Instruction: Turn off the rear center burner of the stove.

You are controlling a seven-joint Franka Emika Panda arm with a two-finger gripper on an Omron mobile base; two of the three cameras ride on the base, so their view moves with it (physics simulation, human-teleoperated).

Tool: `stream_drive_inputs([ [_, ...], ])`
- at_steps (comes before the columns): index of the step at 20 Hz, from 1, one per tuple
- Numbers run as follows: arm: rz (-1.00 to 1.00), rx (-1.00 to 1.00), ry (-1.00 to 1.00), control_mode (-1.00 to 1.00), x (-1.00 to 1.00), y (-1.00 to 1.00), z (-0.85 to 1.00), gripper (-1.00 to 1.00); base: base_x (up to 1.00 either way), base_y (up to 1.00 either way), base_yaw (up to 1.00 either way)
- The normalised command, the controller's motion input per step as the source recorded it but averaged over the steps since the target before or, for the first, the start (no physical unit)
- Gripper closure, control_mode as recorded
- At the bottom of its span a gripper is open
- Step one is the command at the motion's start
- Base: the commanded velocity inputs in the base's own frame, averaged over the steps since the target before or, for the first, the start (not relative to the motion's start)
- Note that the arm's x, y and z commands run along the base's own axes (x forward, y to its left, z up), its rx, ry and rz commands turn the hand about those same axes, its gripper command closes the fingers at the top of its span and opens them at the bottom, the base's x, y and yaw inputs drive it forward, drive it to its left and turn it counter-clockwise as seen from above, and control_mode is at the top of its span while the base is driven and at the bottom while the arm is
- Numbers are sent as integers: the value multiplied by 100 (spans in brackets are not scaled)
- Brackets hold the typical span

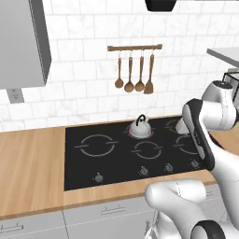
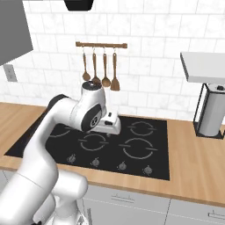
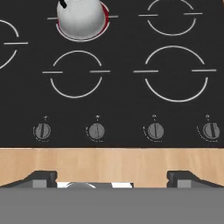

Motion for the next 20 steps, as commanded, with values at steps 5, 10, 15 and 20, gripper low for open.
stream_drive_inputs([
  [5, 0, 0, 0, -100, 0, 8, -47, -100, 0, 0, 0],
  [10, 0, 0, 0, -100, 0, 2, -41, -100, 0, 0, 0],
  [15, 0, 0, 0, -100, 0, 4, -25, -100, 0, 0, 0],
  [20, 0, 0, 0, -100, 0, 0, -15, -100, 0, 0, 0],
])
